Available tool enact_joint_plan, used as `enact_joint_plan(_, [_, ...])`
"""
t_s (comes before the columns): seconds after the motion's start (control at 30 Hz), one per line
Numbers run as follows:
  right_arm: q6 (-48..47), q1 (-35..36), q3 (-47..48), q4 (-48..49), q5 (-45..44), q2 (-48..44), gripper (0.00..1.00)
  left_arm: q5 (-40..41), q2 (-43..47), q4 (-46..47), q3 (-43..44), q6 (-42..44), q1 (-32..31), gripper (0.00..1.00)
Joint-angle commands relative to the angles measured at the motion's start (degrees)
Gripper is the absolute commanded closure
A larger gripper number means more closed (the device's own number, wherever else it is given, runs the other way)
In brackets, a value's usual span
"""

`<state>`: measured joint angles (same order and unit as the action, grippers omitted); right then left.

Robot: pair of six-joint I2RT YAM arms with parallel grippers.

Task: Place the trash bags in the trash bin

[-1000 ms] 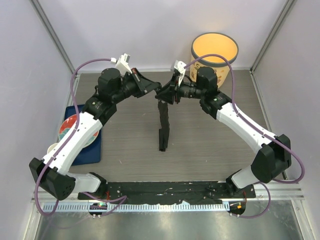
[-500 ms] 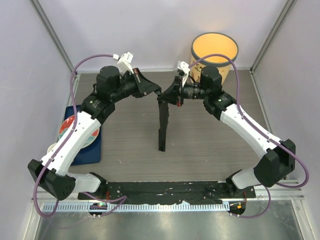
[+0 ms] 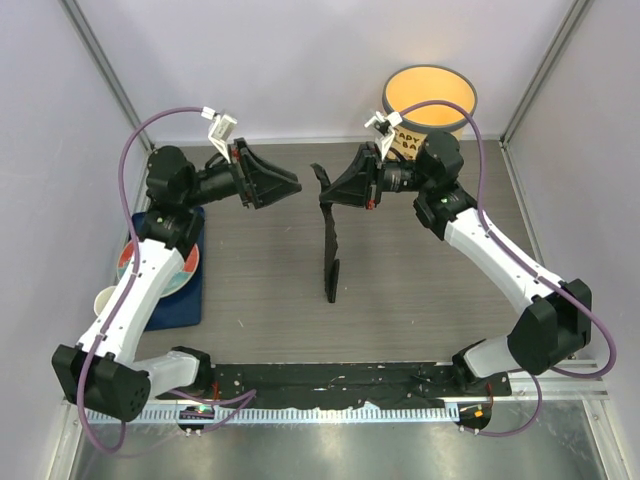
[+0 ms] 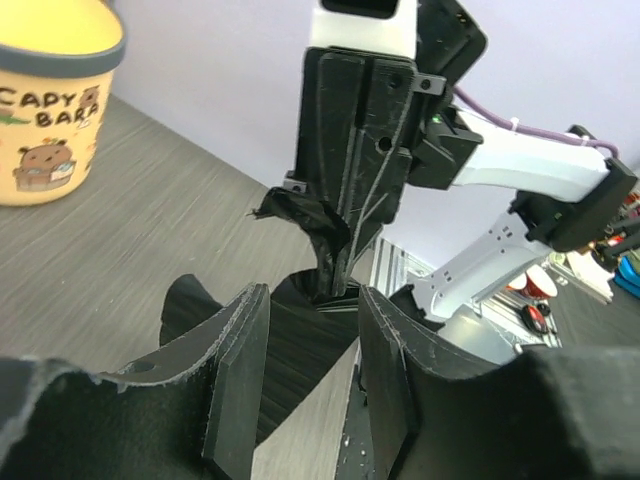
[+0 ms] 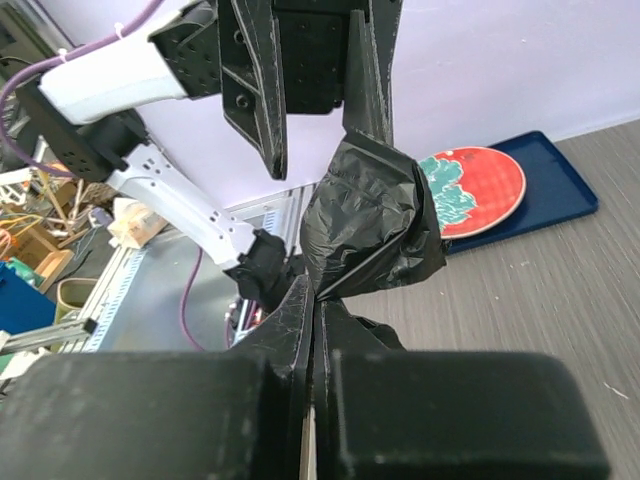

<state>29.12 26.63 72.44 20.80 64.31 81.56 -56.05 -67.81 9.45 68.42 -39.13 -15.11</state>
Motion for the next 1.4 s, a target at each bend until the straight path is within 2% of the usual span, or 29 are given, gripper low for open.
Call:
enact_joint_plan(0.0, [6.21, 0.61, -0.02, 8.38, 3.71, -1.23, 0.99, -2.4, -0.04, 8.12, 0.92, -2.17, -2.89, 0.56])
enact_joint_plan(0.23, [1.13, 2.1, 1.03, 3.56, 4.07, -1.75, 0.99, 0.33, -1.88, 10.76, 2.06, -4.72, -5.19, 0.56])
enact_joint_plan(0.3, [-1.08, 2.72, 1.82, -0.4, 4.06, -1.84, 0.99, 0.24, -2.5, 11.2, 2.5, -5.25, -5.71, 0.58])
enact_joint_plan(0.43, [-1.61, 2.99, 2.17, -1.02, 3.8, -1.84, 0.99, -0.28, -3.29, 13.48, 2.68, -6.22, -6.15, 0.6])
enact_joint_plan(0.53, [-1.44, 2.99, 2.53, -1.11, 3.89, -1.67, 0.98, -1.25, -3.73, 14.53, 2.24, -6.74, -6.42, 0.76])
enact_joint_plan(0.57, [-1.35, 2.99, 2.7, -1.11, 3.98, -1.58, 0.96, -1.6, -3.91, 14.71, 1.98, -7.01, -6.33, 0.9])
enact_joint_plan(0.63, [-1.44, 2.9, 2.96, -1.11, 4.15, -1.67, 0.94, -1.69, -3.82, 14.46, 1.8, -7.45, -6.16, 1.0])
enact_joint_plan(0.8, [-1.44, 2.64, 2.79, -3.04, 4.42, -2.28, 0.82, -1.95, -2.94, 15.69, -0.04, -9.65, -3.79, 1.0])
enact_joint_plan(0.97, [-1.44, 1.58, 3.14, -5.15, 4.42, -2.54, 0.79, -4.24, -2.68, 12.27, 0.3, -8.33, -2.9, 1.0])
enact_joint_plan(1.07, [-1.44, 1.58, 3.14, -5.5, 4.24, -2.55, 0.82, -4.41, -2.85, 11.38, 0.57, -7.54, -2.9, 1.0])
enact_joint_plan(1.1, [-1.44, 1.58, 3.14, -5.42, 4.24, -2.55, 0.87, -5.11, -3.03, 11.12, 0.57, -7.54, -2.9, 1.0])
enact_joint_plan(1.13, [-1.26, 1.58, 3.32, -5.07, 4.41, -2.46, 0.96, -5.9, -3.12, 11.11, 0.66, -7.62, -2.9, 1.0])
enact_joint_plan(1.17, [-1.44, 1.58, 3.23, -4.89, 4.5, -2.46, 0.99, -6.78, -3.38, 11.29, 0.48, -7.88, -2.99, 0.99])
enact_joint_plan(1.2, [-1.35, 1.58, 3.14, -4.8, 4.59, -2.54, 0.99, -8.36, -3.12, 12.51, 0.05, -8.23, -2.9, 0.91])
enact_joint_plan(1.23, [-1.35, 1.58, 3.14, -4.63, 4.59, -2.72, 0.99, -8.72, -2.86, 13.04, -1.17, -8.24, -2.9, 0.77])
enact_joint_plan(1.3, [-1.18, 1.49, 2.97, -4.63, 4.59, -2.81, 0.99, -9.86, -1.45, 14.44, -2.67, -7.28, -2.99, 0.72])
enact_joint_plan(1.37, [-0.83, 1.58, 2.88, -4.63, 4.5, -2.9, 0.99, -9.95, -0.66, 14.37, -3.91, -6.48, -3.25, 0.72])
